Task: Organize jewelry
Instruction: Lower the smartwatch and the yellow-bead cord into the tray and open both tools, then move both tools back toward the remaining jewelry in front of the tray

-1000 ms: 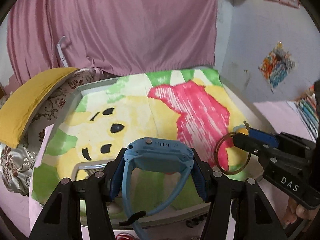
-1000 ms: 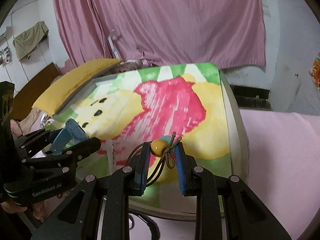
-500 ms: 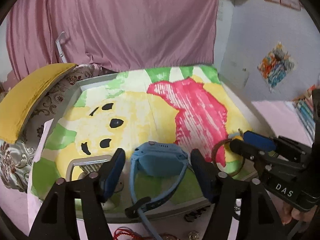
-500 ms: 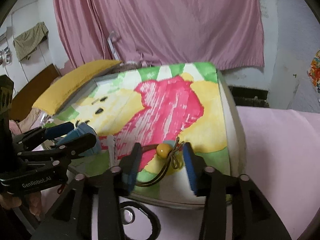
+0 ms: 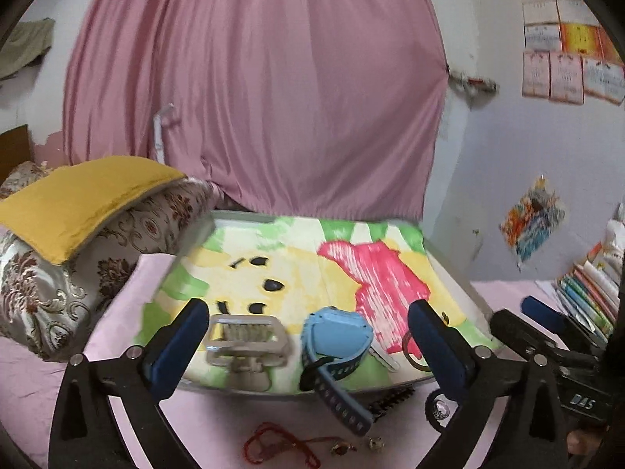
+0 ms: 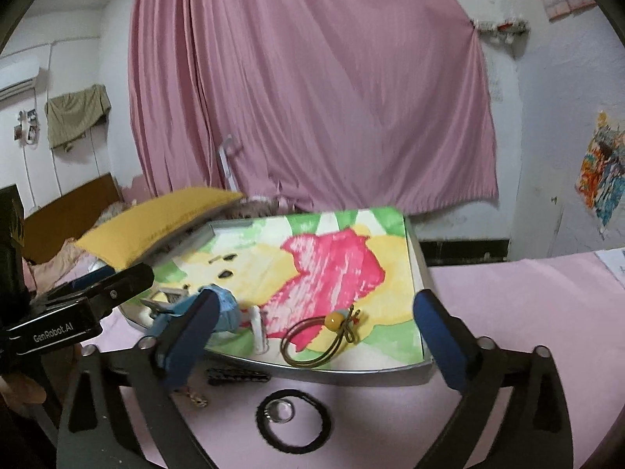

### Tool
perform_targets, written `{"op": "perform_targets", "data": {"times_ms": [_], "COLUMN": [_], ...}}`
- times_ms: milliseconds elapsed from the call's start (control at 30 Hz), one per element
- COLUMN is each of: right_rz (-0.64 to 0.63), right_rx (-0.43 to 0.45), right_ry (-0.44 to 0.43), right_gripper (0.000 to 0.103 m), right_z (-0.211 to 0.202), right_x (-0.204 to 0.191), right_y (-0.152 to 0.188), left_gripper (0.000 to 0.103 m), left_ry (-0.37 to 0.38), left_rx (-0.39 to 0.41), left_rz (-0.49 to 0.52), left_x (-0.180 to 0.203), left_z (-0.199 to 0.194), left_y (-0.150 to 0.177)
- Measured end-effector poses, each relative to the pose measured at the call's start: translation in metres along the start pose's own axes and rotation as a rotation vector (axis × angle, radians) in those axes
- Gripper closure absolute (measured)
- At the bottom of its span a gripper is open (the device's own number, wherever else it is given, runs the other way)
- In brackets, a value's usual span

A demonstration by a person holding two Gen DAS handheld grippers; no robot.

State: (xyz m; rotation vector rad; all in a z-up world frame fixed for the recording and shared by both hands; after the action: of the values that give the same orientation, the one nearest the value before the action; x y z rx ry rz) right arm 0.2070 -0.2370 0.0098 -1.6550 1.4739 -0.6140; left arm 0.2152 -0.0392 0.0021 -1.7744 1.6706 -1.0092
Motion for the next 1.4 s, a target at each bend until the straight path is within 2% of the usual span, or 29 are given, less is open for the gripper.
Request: {"op": "perform_targets", "data": {"times_ms": [200, 367, 533, 867, 1067, 1133, 1200, 1333, 1400], "right_rz": [-0.022, -0.048, -0.082, -0.112, -0.142, -0.150, -0.156, -0.164, -0.177], "right_rx": [0.049, 0.045, 0.021, -0.116, -0.214, -0.241, -0.266, -0.301, -0.322], "right_ry": [-0.003, -0.008, 0.005, -0.036, -0.051, -0.060, -0.060, -0.083, -0.097], "right_gripper": [0.002, 0.002, 0.002, 0.002, 0.003, 0.014, 0.031, 0.047, 0.053], "right_z": [-0.021, -0.027, -0.029, -0.018, -0.006, -0.003, 0.001, 0.007, 0.011], "right_x": [-0.007, -0.010, -0.010, -0.015, -0.022, -0.023, -0.024, -0.028, -0.033], "right_y": [0.006, 0.015, 0.025, 0.048, 0.063, 0.068, 0.070, 0.074, 0.077], "left_gripper": [0.001, 0.001, 0.001, 0.001, 0.001, 0.001, 0.001, 0.004, 0.013], "left_ry": [0.008, -0.002, -0.014, -0.001, 0.000, 0.000, 0.006, 0.013, 0.017], "left_rx": [0.063, 0.107, 0.118, 0.023, -0.081, -0.118, -0.156, -0.211, -0.232], "left_rz": [0.010, 0.032, 0.047, 0.080, 0.117, 0.119, 0.120, 0.113, 0.104], "left_x": [-0.009, -0.014, -0.018, -0.021, -0.018, -0.018, -0.018, -0.020, -0.022], "left_z": [-0.026, -0.045, -0.056, -0.054, -0.042, -0.036, -0.030, -0.022, -0.018], "left_y": [0.009, 0.018, 0.025, 0.054, 0.069, 0.073, 0.078, 0.086, 0.089]}}
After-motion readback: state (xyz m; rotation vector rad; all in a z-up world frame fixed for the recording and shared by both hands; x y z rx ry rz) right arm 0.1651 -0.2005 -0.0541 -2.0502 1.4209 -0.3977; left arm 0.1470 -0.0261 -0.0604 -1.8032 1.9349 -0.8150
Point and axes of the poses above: each gripper's, at about its wrist camera, not at the fingertips, and z roughly the way its jaws point, x to its right, y to its underside, the point moved 10 cm from there along z, roughly the way its jaws point, and after that the axes turned 10 degrees about -x, right-handed, at the moved point
